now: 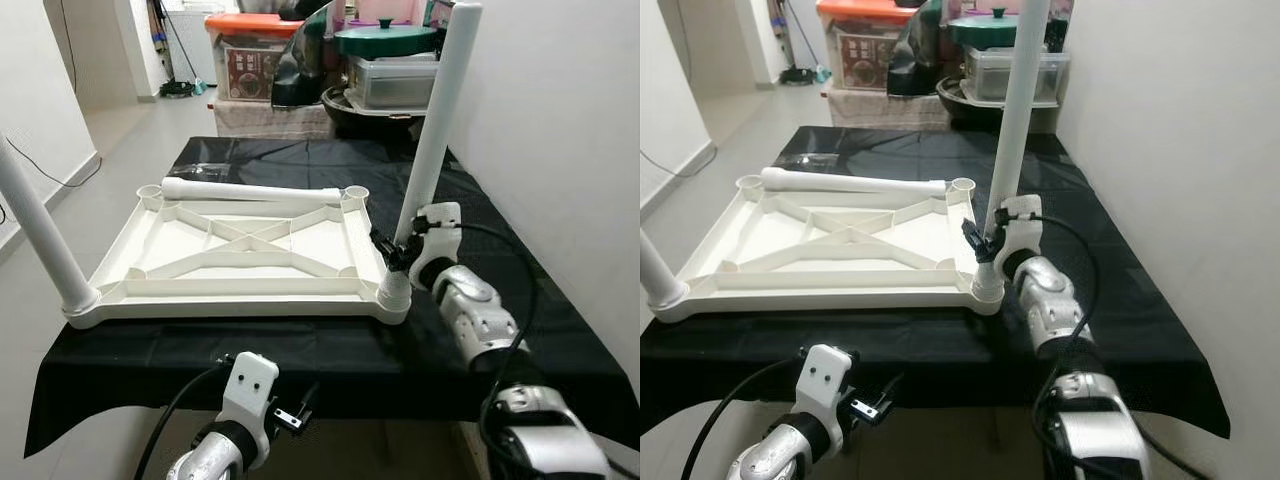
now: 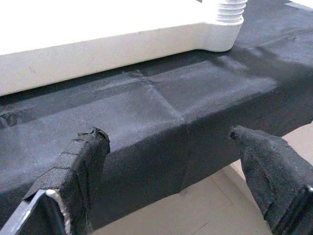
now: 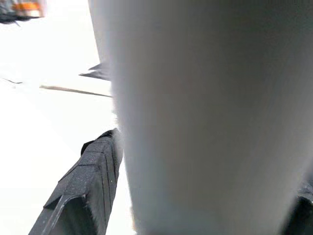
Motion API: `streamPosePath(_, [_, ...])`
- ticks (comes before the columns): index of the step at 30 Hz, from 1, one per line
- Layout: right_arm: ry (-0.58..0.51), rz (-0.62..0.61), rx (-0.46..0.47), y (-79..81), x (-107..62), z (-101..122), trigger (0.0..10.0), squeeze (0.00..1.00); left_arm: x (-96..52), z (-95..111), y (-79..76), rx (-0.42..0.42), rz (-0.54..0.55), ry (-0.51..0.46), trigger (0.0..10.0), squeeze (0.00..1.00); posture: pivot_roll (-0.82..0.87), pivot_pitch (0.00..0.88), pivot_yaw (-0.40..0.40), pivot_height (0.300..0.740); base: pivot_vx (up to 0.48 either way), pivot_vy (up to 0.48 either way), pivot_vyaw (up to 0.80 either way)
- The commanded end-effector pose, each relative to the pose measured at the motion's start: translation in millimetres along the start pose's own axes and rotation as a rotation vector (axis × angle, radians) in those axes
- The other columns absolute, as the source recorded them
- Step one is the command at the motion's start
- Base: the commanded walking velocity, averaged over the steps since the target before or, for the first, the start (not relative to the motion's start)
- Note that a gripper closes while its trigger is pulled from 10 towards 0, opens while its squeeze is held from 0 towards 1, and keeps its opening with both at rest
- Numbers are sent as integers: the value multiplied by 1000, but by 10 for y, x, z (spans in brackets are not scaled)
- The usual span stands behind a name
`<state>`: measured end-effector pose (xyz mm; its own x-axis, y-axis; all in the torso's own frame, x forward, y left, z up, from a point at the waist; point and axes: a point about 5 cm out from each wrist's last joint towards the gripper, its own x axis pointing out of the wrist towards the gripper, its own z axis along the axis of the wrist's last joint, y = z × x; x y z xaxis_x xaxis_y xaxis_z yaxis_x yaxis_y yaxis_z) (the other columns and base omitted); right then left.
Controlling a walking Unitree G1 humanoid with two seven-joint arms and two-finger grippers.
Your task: Building children table
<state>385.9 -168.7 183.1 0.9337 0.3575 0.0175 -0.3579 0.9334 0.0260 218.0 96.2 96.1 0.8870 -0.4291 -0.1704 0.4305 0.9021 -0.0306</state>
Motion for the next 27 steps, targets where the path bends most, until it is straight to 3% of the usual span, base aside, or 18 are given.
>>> streamPosePath(1, [29,176,38,52,26,14,10000,0,3,-26,-2,5,-3,6,10000,0,70,0,-45,740,0,0,0])
streamPosePath(5, [56,389,59,101,51,81,10000,0,-2,-26,-2,10,-3,5,10000,0,76,0,-48,740,0,0,0])
streamPosePath(21, [128,718,57,277,76,94,10000,0,-29,-34,-32,15,-1,6,10000,0,116,0,-69,740,0,0,0])
streamPosePath(22, [126,758,65,295,69,105,4980,0,-33,-37,-35,14,-1,7,10000,0,119,0,-72,740,0,0,0])
streamPosePath(24, [126,758,65,295,69,105,4980,0,-33,-37,-35,14,-1,7,10000,0,119,0,-72,740,0,0,0])
streamPosePath(25, [113,781,63,319,74,110,0,0,-35,-42,-35,15,-2,7,10000,0,117,0,-70,740,0,0,0])
streamPosePath(27, [113,781,63,319,74,110,0,0,-35,-42,-35,15,-2,7,10000,0,117,0,-70,740,0,0,0])
